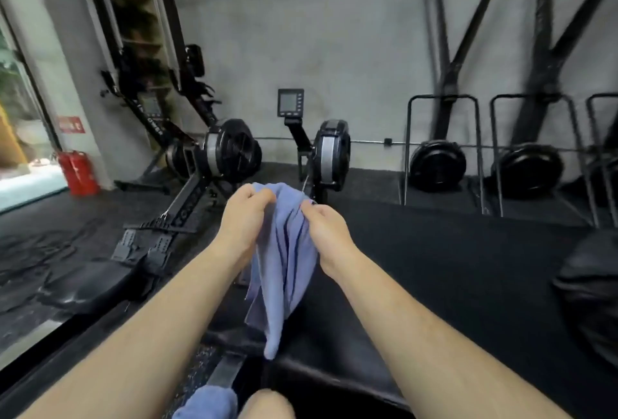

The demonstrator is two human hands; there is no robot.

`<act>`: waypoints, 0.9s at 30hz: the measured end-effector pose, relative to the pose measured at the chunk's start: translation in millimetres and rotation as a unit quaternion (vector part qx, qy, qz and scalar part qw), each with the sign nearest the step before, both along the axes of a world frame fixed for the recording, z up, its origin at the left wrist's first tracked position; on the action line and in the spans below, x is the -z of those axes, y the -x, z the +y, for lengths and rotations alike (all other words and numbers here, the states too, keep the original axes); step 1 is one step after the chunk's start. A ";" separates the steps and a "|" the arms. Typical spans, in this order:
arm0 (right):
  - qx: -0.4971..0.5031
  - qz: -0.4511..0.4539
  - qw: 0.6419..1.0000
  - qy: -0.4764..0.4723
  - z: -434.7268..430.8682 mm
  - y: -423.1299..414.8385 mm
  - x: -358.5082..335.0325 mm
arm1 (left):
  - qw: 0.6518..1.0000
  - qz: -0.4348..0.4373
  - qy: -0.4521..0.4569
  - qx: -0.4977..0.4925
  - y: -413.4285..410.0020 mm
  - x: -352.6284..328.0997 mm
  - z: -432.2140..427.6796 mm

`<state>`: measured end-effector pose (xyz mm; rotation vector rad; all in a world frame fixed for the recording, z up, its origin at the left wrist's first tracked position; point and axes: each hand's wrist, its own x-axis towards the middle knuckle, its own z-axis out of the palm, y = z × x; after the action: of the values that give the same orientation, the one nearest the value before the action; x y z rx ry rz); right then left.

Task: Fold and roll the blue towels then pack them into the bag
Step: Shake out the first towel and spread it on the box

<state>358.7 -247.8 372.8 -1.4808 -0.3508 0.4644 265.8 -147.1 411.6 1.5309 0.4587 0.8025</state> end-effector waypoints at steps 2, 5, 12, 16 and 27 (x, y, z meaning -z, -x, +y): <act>0.040 -0.067 0.997 -0.025 -38.0 -13.0 -25.7 | 0.999 -0.006 -0.024 0.026 -22.4 -19.5 -24.1; 0.072 -0.117 0.989 -0.051 -86.4 -31.3 -49.8 | 0.996 0.005 -0.039 0.076 -53.3 -36.7 -59.8; 0.170 -0.173 0.970 0.012 -165.1 -63.0 -57.3 | 0.982 0.018 -0.037 0.182 -101.8 -35.7 -131.0; 0.176 -0.206 0.960 0.074 -202.3 -69.9 -40.1 | 0.982 0.035 -0.041 0.181 -115.6 -16.0 -156.6; 0.313 -0.086 0.944 0.054 -266.3 -97.5 -50.9 | 0.990 0.064 0.054 0.110 -126.5 5.8 -134.1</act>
<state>456.2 -514.1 423.7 -1.6468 0.0233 -0.1584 392.3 -281.3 405.8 1.5056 0.4117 0.5031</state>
